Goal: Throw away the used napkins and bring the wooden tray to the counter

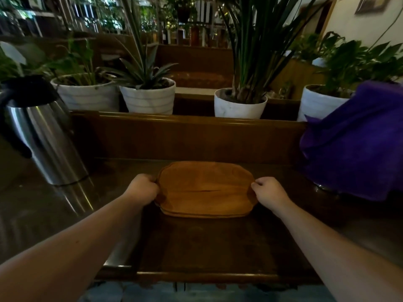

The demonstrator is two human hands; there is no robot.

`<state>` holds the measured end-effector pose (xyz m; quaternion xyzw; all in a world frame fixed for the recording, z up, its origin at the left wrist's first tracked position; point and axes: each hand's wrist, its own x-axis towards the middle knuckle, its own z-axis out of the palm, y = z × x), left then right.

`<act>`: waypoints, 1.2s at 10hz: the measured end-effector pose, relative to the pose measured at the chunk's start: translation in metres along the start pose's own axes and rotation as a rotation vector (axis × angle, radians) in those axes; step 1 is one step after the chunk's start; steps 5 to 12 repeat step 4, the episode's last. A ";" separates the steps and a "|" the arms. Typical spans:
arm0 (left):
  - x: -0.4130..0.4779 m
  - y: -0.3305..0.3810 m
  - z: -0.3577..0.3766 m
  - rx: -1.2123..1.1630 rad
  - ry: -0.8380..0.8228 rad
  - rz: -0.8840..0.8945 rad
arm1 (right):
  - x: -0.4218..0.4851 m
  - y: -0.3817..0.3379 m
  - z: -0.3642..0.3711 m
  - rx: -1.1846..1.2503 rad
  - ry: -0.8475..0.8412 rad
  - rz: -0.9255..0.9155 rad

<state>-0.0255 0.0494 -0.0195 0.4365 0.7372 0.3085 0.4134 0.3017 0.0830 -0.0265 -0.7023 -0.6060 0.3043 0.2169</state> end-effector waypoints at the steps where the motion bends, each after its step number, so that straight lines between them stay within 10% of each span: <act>1: 0.005 0.001 -0.001 0.046 0.017 -0.004 | 0.006 0.000 0.002 -0.050 0.004 -0.006; 4: -0.007 0.014 -0.007 0.255 0.044 0.116 | 0.016 -0.017 -0.010 -0.489 -0.026 -0.158; 12: -0.007 0.014 -0.007 0.255 0.044 0.116 | 0.016 -0.017 -0.010 -0.489 -0.026 -0.158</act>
